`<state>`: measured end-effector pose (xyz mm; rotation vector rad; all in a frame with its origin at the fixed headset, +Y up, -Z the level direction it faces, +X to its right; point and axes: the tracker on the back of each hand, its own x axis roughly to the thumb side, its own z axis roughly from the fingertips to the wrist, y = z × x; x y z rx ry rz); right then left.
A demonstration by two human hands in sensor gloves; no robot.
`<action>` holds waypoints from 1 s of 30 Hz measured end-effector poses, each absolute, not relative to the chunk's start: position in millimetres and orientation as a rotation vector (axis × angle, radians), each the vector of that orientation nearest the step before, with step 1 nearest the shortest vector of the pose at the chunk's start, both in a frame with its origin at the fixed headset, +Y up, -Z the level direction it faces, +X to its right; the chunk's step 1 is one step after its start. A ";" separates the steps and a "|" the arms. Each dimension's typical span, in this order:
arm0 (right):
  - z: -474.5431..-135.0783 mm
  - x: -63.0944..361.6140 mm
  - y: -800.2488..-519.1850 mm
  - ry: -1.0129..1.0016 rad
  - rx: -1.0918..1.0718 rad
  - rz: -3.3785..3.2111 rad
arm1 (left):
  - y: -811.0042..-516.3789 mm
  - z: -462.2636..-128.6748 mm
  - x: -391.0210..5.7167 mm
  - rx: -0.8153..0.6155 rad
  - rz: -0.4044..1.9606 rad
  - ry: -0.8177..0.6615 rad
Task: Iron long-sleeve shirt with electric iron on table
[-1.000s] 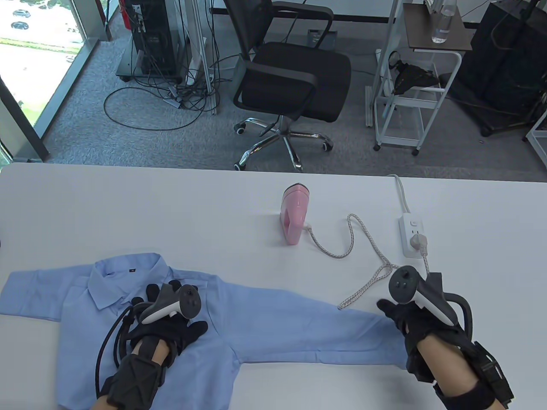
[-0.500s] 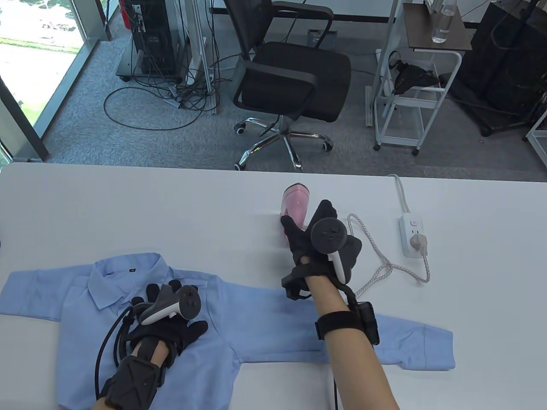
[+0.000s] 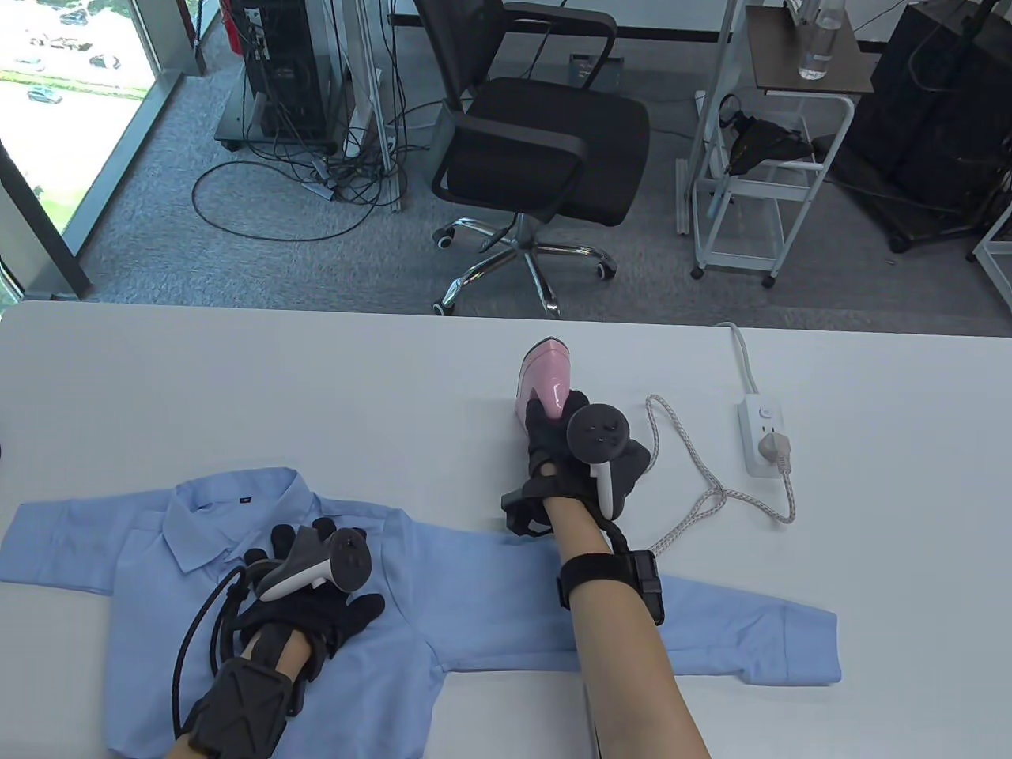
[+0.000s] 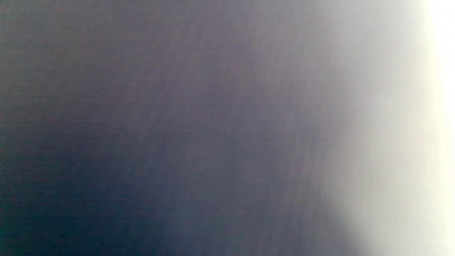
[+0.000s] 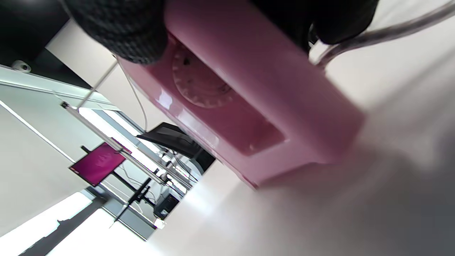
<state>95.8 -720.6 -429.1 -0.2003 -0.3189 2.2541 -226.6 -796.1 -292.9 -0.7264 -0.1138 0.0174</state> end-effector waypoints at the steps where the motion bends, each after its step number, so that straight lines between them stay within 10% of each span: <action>1: -428.2 98.4 -713.6 -0.347 -0.150 2.256 | -796.2 -292.9 -226.6 -0.726 0.017 -0.114; 9: -382.3 109.3 -610.2 -0.578 0.217 2.414 | -796.2 -292.8 -226.7 -0.725 0.016 -0.113; 13: -344.0 77.9 -580.4 -0.360 0.381 2.508 | -796.2 -292.8 -226.7 -0.725 0.016 -0.113; 21: -297.7 -6.4 -637.6 0.300 0.615 2.564 | -795.0 -292.5 -227.2 -0.713 0.015 -0.108; 30: -289.2 -52.5 -701.8 0.414 0.589 2.751 | -795.5 -292.1 -226.9 -0.711 0.014 -0.110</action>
